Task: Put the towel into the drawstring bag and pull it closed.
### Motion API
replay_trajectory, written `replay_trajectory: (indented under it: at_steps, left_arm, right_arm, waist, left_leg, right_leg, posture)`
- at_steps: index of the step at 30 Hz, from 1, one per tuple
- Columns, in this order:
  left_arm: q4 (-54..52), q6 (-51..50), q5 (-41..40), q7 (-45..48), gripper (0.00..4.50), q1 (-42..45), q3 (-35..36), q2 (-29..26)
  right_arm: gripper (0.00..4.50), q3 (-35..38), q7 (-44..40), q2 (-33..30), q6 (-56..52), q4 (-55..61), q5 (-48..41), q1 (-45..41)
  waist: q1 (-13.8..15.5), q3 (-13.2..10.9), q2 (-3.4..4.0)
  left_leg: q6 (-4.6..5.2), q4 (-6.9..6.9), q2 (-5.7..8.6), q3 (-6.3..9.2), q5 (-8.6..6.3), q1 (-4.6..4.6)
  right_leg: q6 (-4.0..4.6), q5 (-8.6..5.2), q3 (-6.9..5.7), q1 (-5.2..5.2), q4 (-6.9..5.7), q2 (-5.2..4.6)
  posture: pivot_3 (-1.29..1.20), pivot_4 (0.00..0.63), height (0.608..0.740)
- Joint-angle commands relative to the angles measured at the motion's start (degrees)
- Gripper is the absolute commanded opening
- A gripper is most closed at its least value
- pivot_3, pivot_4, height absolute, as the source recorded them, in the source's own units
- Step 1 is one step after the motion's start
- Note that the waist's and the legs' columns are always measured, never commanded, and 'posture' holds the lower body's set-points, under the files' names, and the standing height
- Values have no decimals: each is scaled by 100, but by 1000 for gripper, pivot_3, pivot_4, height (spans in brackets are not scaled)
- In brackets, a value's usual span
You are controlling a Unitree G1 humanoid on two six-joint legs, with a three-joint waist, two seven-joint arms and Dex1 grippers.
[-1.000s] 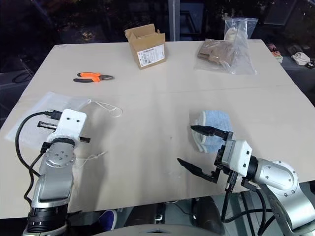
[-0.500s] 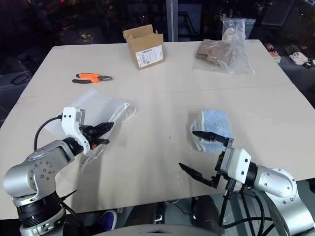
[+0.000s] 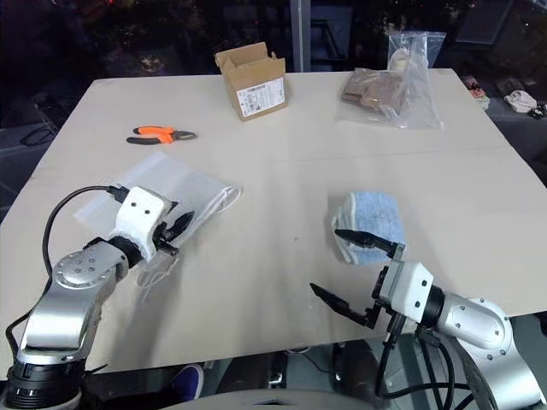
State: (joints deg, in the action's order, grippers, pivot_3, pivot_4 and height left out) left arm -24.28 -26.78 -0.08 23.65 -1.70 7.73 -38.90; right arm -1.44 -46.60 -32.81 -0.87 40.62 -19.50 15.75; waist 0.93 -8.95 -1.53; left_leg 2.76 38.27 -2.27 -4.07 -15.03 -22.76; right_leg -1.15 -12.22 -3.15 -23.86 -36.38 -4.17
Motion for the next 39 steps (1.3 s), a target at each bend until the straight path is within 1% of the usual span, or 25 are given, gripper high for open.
replay_trajectory:
  at_steps: [1, 5, 9, 12, 16, 27, 39]
  left_arm:
    - [143, 890, 521, -268, 1788, -183, -94, -16]
    - [59, 1050, 403, -229, 1788, -373, -93, 249]
    - [-54, 984, 405, -272, 1788, -454, -96, 508]
    - [-118, 953, 350, -98, 1788, -470, -118, 533]
    - [-133, 1034, 469, -215, 1788, -502, -176, 652]
    - [55, 1235, 790, -285, 1788, -514, -324, 698]
    - [313, 1078, 1096, -526, 1788, -418, -307, 744]
  right_arm:
    - [4500, 54, 64, -24, 91, 204, -43, 65]
    - [4500, 105, 96, -93, 17, 263, -63, 72]
    - [4500, 166, 135, -175, -84, 333, -128, 43]
    - [4500, 202, 146, -223, -125, 373, -165, 56]
    - [4500, 221, 161, -268, -176, 414, -176, 64]
    - [4500, 202, 248, -327, -299, 547, -170, 121]
    - [4500, 187, 266, -335, -436, 619, -194, 79]
  waist:
    - [1, 0, 0]
    - [-1, 0, 1]
    - [1, -1, 2]
    - [1, -1, 1]
    - [0, -1, 1]
    - [-1, -1, 1]
    - [1, 0, -1]
  left_leg:
    - [0, -1, 0, 0, 0, -3]
    - [1, -1, -1, -1, 0, -11]
    - [2, -1, -1, 0, 0, -13]
    - [2, 0, -1, 0, 0, -12]
    - [3, 0, -1, -1, 0, -12]
    - [3, 1, -1, -3, 0, -12]
    - [3, 1, -1, -3, 0, -11]
  right_leg:
    - [0, 0, 0, -3, 2, -1]
    - [-1, 0, -1, -14, 5, -5]
    - [-2, 0, -5, -13, 6, -4]
    - [-4, -1, -8, -11, 6, 1]
    - [-20, -11, -10, -8, 6, 3]
    - [-21, -11, -20, -8, 5, 7]
    - [-22, -11, -24, -8, 5, 9]
  posture:
    - [0, 150, 740]
    - [0, 150, 740]
    - [0, 150, 740]
    - [0, 150, 740]
    - [0, 150, 740]
    - [0, 150, 740]
    - [0, 150, 740]
